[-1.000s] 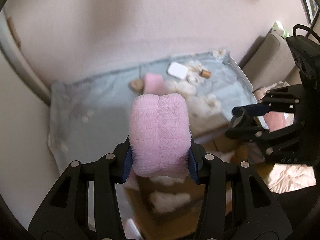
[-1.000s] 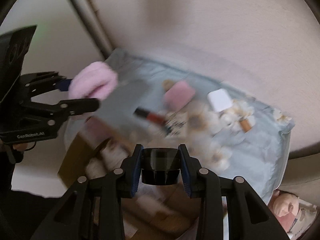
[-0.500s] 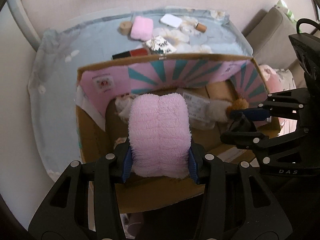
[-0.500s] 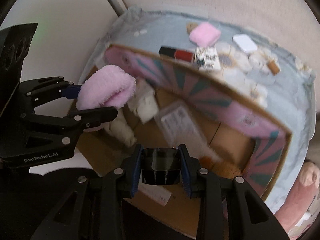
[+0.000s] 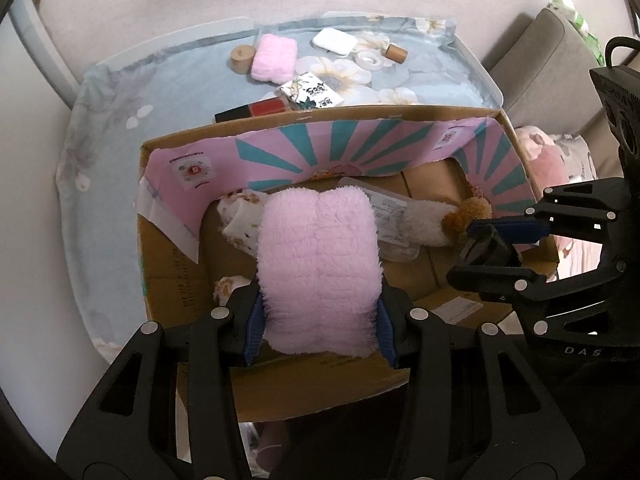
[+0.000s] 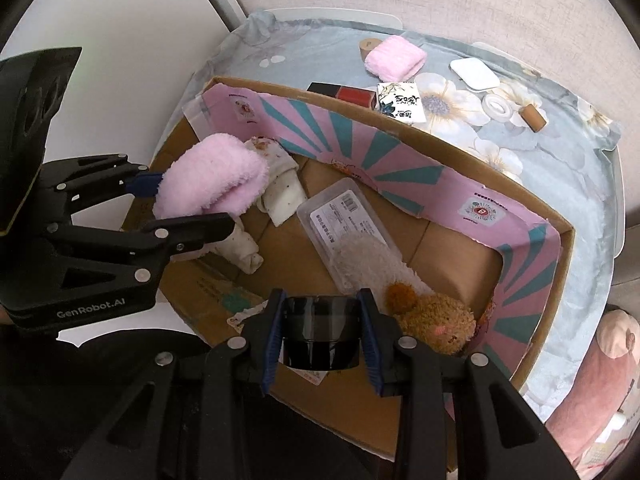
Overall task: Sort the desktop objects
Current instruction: 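Carry the pink sock and black jar into the cardboard box and release both, then grasp the second pink sock with the left tool while the right tool grasps the cork-topped bottle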
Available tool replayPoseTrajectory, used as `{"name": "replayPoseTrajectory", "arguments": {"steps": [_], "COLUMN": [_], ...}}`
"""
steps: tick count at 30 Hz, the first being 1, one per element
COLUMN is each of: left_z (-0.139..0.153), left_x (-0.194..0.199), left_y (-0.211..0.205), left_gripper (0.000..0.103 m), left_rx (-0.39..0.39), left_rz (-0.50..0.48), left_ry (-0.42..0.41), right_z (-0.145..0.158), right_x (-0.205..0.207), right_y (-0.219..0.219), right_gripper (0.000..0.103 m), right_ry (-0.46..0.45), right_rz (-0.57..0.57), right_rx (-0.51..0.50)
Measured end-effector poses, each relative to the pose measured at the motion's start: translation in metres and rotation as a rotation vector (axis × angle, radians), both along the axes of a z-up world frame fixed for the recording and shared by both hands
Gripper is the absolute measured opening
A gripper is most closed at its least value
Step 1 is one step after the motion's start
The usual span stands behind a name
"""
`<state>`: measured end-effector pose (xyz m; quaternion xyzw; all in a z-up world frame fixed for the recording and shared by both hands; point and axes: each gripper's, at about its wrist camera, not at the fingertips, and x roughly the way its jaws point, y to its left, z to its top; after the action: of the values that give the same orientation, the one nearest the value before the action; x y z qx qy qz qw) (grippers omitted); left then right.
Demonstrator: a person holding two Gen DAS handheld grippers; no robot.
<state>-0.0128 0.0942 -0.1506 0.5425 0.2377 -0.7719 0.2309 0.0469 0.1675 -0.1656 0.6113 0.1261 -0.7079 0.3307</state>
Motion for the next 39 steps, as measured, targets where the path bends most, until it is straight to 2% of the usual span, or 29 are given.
{"name": "replayPoseTrajectory", "arguments": {"steps": [2,3,4,5,6,7,8,11,16,21,26,32,39], "left_z": [0.001,0.0,0.001,0.004,0.006,0.008,0.011,0.015,0.021,0.03,0.039,0.047,0.059], "left_x": [-0.003,-0.005,-0.006,-0.005,-0.004,-0.001,0.001,0.003,0.005,0.005,0.006,-0.005,-0.032], "left_y": [0.001,0.003,0.004,0.003,0.002,0.0,-0.002,-0.003,-0.005,-0.007,-0.012,-0.018,-0.042], "left_gripper": [0.049,0.078,0.096,0.102,0.103,0.103,0.103,0.103,0.103,0.103,0.103,0.103,0.103], "left_rx": [-0.017,-0.025,-0.049,-0.085,-0.074,-0.043,-0.027,-0.057,-0.052,-0.087,-0.081,-0.089,-0.118], "left_rz": [0.006,0.005,0.009,0.021,0.026,0.036,0.051,0.072,0.097,0.128,0.152,0.156,0.16], "left_ry": [-0.02,-0.031,-0.045,-0.054,-0.039,-0.011,0.008,-0.006,-0.006,-0.003,0.031,0.047,0.062], "right_z": [0.001,0.002,0.001,0.002,0.004,0.006,0.008,0.017,0.025,0.028,0.032,0.042,0.061], "right_x": [0.0,0.0,0.0,0.001,0.001,0.003,0.004,0.003,0.0,0.0,-0.003,-0.01,-0.033], "right_y": [0.0,-0.001,-0.001,-0.001,0.0,0.001,0.003,0.012,0.023,0.027,0.039,0.054,0.07], "right_gripper": [0.033,0.033,0.041,0.064,0.074,0.078,0.079,0.079,0.079,0.079,0.079,0.079,0.079], "right_ry": [0.008,0.013,0.009,0.004,0.012,0.039,0.056,0.072,0.097,0.094,0.083,0.095,0.165], "right_rz": [0.005,0.011,0.018,0.024,0.03,0.038,0.042,0.038,0.011,0.005,-0.05,-0.088,-0.115], "right_rx": [-0.002,-0.005,-0.011,-0.02,-0.022,-0.012,-0.016,-0.043,-0.05,-0.05,-0.093,-0.13,-0.129]}}
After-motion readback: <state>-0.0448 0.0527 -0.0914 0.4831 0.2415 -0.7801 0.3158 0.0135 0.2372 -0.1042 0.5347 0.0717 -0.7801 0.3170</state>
